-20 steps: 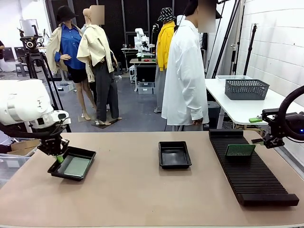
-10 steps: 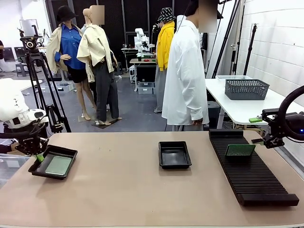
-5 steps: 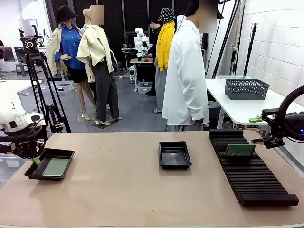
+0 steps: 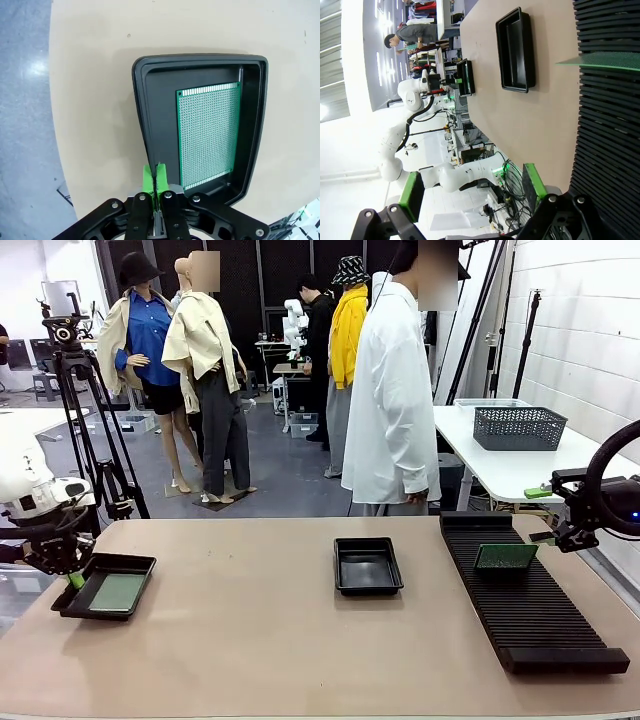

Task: Inspect and transfer BCBs to ESD trays.
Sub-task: Pick up the ESD tray and place it on the left side of the table.

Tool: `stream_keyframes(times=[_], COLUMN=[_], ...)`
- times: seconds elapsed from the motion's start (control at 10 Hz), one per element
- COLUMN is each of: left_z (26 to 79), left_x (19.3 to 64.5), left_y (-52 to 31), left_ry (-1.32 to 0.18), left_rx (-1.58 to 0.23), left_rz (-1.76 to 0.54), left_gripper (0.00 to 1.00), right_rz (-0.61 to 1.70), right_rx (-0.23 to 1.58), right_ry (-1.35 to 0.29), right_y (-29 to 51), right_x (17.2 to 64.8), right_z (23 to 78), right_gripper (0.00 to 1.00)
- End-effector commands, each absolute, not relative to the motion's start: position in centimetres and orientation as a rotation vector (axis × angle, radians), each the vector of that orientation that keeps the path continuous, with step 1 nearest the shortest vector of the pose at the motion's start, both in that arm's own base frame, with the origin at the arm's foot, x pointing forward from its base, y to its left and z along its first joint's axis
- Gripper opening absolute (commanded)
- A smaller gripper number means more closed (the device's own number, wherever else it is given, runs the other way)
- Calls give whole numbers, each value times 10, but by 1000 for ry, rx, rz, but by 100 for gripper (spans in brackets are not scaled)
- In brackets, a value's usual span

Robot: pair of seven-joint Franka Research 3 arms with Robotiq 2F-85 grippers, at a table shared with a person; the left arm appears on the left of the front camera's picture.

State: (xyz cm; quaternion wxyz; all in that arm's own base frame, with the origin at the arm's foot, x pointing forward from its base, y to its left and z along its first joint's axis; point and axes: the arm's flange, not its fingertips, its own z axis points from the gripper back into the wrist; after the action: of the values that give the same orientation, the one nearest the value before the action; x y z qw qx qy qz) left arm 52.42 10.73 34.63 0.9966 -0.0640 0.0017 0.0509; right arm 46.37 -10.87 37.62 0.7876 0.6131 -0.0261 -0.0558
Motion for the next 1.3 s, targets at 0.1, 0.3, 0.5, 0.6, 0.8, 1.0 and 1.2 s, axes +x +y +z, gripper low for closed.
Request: stream_keyframes(times=[0.1, 0.3, 0.5, 0.6, 0.8, 1.0, 1.2], left_z=[348, 352, 360, 365, 376, 391, 400], left_x=[522, 519, 514, 512, 507, 499, 491], left_y=[111, 110, 109, 108, 105, 100, 96], left_ry=[19, 40, 30, 26, 17, 15, 8], left_rx=[-164, -190, -181, -181, -179, -180, -182], left_rz=[96, 84, 85, 85, 88, 93, 94], left_gripper=[3, 31, 66, 81, 100, 100, 100], right_rz=[-110, -110, -110, -110, -110, -110, -110], right_rx=[1323, 1323, 1323, 1323, 1323, 1323, 1323], right_ry=[-52, -52, -52, -52, -52, -52, -52], right_y=[-108, -108, -108, -108, -108, -108, -108], right_x=[462, 462, 462, 462, 462, 462, 462], right_z=[377, 377, 377, 377, 377, 377, 377], right_gripper=[100, 100, 100, 100, 100, 100, 100])
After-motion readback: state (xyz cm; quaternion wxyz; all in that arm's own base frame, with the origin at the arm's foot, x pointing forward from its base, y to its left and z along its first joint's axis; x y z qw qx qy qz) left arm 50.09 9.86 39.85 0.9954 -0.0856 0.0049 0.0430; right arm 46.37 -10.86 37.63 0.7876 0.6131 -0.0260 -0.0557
